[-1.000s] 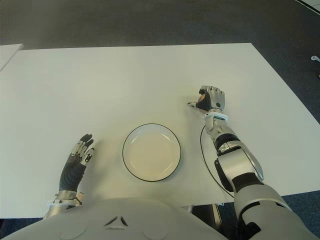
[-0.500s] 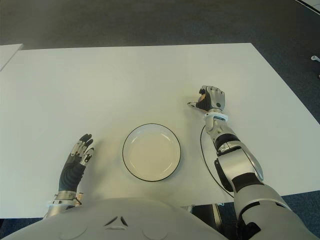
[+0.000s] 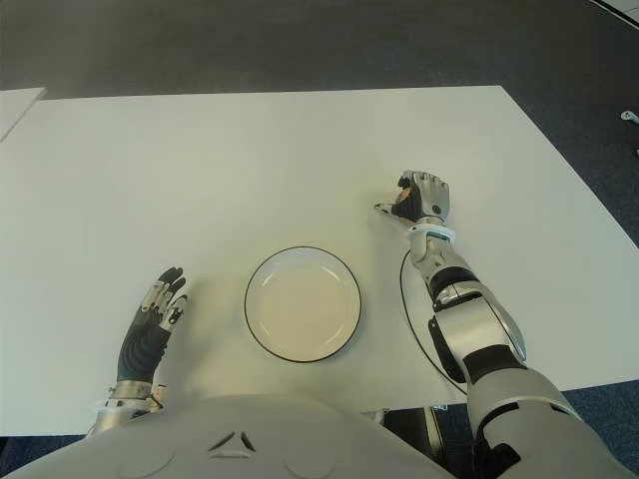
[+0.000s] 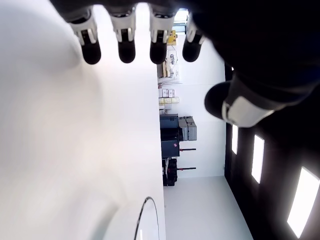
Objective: Put the apples into the plate.
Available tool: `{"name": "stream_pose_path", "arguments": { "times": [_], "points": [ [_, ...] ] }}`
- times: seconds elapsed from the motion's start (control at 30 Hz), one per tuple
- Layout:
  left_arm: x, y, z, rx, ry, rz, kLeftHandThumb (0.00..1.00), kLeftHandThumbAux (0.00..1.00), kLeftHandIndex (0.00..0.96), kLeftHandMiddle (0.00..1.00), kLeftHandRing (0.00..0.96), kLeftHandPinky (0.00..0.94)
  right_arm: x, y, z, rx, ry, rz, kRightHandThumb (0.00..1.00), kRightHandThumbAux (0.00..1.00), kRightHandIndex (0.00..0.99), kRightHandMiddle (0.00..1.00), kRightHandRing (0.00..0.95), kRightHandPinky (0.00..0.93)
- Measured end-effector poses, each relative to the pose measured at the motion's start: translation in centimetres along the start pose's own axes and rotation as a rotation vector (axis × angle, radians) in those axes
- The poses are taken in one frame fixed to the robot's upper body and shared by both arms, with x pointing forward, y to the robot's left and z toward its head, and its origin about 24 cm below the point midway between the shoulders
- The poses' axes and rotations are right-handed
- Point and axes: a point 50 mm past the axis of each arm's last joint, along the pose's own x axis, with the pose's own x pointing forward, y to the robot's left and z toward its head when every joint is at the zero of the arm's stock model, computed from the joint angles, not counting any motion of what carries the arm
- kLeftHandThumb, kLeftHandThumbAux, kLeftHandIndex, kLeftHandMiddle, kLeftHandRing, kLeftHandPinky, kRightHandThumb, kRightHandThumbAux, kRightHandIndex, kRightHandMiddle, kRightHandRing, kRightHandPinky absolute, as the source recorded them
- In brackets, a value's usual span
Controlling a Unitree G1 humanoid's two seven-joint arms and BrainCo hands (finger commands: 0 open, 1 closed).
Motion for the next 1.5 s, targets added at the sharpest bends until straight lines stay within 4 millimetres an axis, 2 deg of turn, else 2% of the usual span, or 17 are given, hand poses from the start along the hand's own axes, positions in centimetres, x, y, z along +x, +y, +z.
{"name": "stream_pose_path", "arguments": {
  "times": [0.17,0.47,0.6,0.77,0.9,1.5],
  "points": [
    [0.0,0.0,0.0,0.0,0.0,0.0,0.069,0.519,0.008,0.003,0.0,0.0,0.4,-0.4,0.4,0.009,-0.018,-0.002,0.73,0.705,0.443,0.763,0.738,0.699],
    [0.1,-0.1,0.0,-0.002,0.0,-0.002,0.071,0.512,0.012,0.007,0.0,0.0,1.1,-1.7,0.9,0.023,-0.101,-0.027,0.735,0.705,0.442,0.809,0.793,0.769],
    [0.2,-0.2,0.0,-0.002,-0.001,-0.004,0.069,0.51,0.012,0.008,0.0,0.0,1.7,-3.3,1.5,0.036,-0.167,-0.093,0.739,0.705,0.442,0.829,0.812,0.798],
    [0.3,-0.3,0.0,0.004,-0.002,-0.009,0.066,0.509,0.014,0.009,0.0,0.0,2.6,-6.6,3.0,0.06,-0.273,-0.213,0.742,0.706,0.442,0.848,0.829,0.822],
    [0.5,-0.4,0.0,0.007,-0.004,-0.014,0.065,0.51,0.016,0.011,0.0,0.0,2.8,-8.4,4.0,0.068,-0.339,-0.271,0.743,0.706,0.441,0.857,0.84,0.833],
    [1.0,-0.8,-0.3,-0.01,-0.005,-0.014,0.049,0.509,0.007,0.005,0.0,0.0,1.6,-8.2,5.3,0.038,-0.428,-0.212,0.744,0.708,0.441,0.883,0.865,0.843]
  ]
}}
